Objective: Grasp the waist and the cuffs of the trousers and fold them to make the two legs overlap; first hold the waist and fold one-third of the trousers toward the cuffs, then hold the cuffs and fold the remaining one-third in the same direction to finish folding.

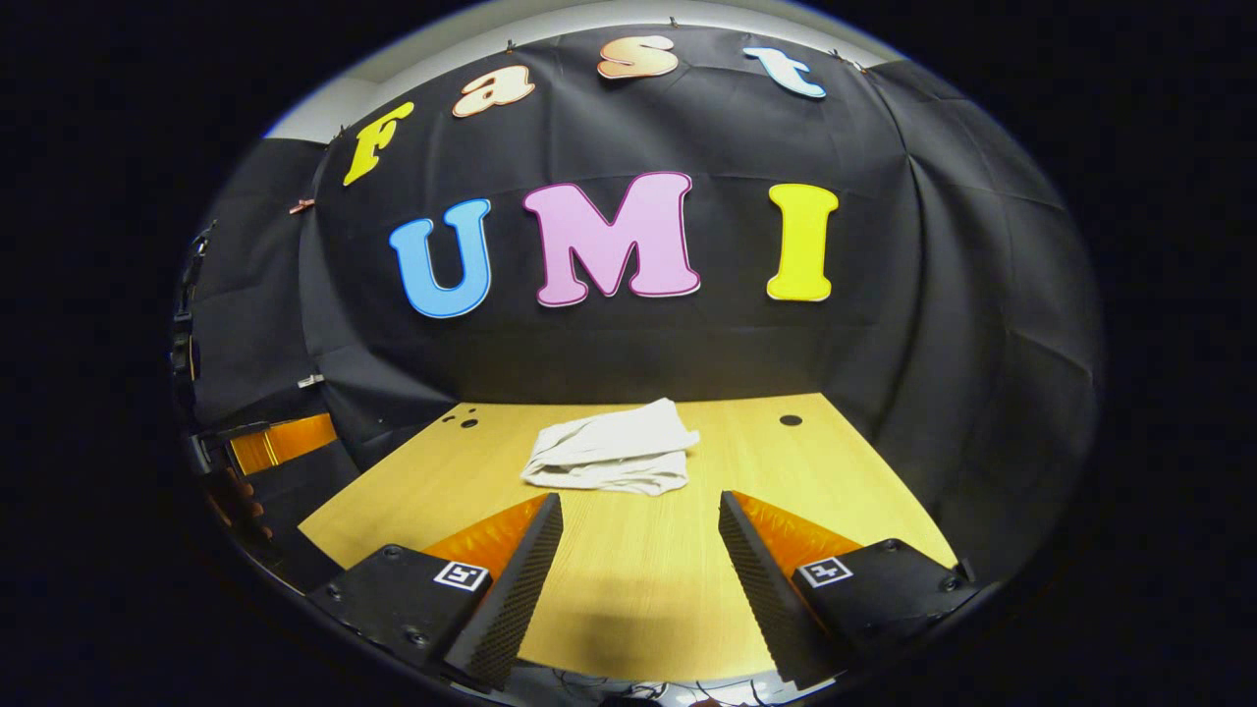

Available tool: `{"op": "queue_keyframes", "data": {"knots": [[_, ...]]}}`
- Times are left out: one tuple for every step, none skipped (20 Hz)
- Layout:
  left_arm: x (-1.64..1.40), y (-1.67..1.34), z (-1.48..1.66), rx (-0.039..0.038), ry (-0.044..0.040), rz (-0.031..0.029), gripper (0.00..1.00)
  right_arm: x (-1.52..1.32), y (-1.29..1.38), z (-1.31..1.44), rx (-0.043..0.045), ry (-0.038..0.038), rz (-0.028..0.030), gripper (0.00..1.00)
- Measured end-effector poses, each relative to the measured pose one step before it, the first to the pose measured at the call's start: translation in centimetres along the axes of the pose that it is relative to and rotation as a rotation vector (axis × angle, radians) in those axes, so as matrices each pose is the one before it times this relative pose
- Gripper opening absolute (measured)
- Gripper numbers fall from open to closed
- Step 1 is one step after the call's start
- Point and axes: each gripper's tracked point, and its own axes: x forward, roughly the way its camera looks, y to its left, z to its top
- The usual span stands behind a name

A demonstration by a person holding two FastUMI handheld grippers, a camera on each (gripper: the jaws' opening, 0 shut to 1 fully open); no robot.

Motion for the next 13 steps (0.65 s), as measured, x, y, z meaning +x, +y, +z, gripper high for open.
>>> {"op": "queue_keyframes", "data": {"knots": [[-1.323, 0.608, -0.417, -0.00021, 0.00779, 0.00089, 0.97, -1.202, 0.443, -0.76, -0.00916, 0.01009, 0.00153, 0.97], [-1.268, 0.459, -0.018, -0.00203, -0.00458, 0.00338, 0.97, -1.22, 0.234, -0.458, -0.00986, 0.00352, -0.00013, 0.97], [-0.977, 0.28, -0.006, -0.00365, -0.00493, 0.00167, 0.97, -1.04, 0.472, -0.491, -0.00453, 0.00143, 0.00503, 0.98], [-0.954, 0.277, -0.269, -0.00416, 0.0008, 0.00242, 0.98, -1.082, 0.516, -0.384, -0.00162, -0.00172, 0.00491, 0.98], [-0.991, 0.202, -0.392, -0.00394, 0.00199, -0.00203, 0.98, -0.936, 0.407, -0.353, -0.00325, -0.00041, 0.00082, 0.98], [-0.888, 0.126, -0.286, -0.00162, 0.00222, -0.00402, 0.98, -0.817, 0.435, -0.208, -0.00346, -0.0029, 0.0018, 0.97], [-0.866, 0.252, -0.261, 0.00242, 0.0018, 0.00154, 0.97, -0.681, 0.295, -0.057, -0.00325, -0.0054, 0.00164, 0.98], [-0.806, 0.328, 0.034, 0.0025, -0.00683, 0.00545, 0.98, -0.568, 0.321, 0.006, -0.0027, -0.00714, 0.00153, 0.98], [-0.514, 0.068, -0.007, 0.00048, -0.00494, -0.00305, 0.97, -0.455, 0.316, 0.001, -0.00293, -0.00783, -0.00009, 0.98], [-0.491, -0.17, -0.127, 0.00085, 0.00192, -0.00787, 0.97, -0.325, 0.222, 0.075, -0.00167, -0.00741, -0.00043, 0.98], [-0.518, -0.003, -0.235, 0.00423, 0.00213, -0.00421, 0.97, -0.661, 0.322, -0.06, -0.00045, -0.00838, 0.00001, 0.98], [-0.456, 0.05, -0.153, 0.00598, -0.00226, -0.00593, 0.97, -0.418, 0.172, 0.015, 0.00085, -0.00563, -0.00124, 0.98], [-0.312, -0.105, -0.13, 0.00554, 0.00074, -0.00491, 0.97, -0.439, 0.108, -0.113, 0.00001, -0.00374, -0.00264, 0.98]]}}
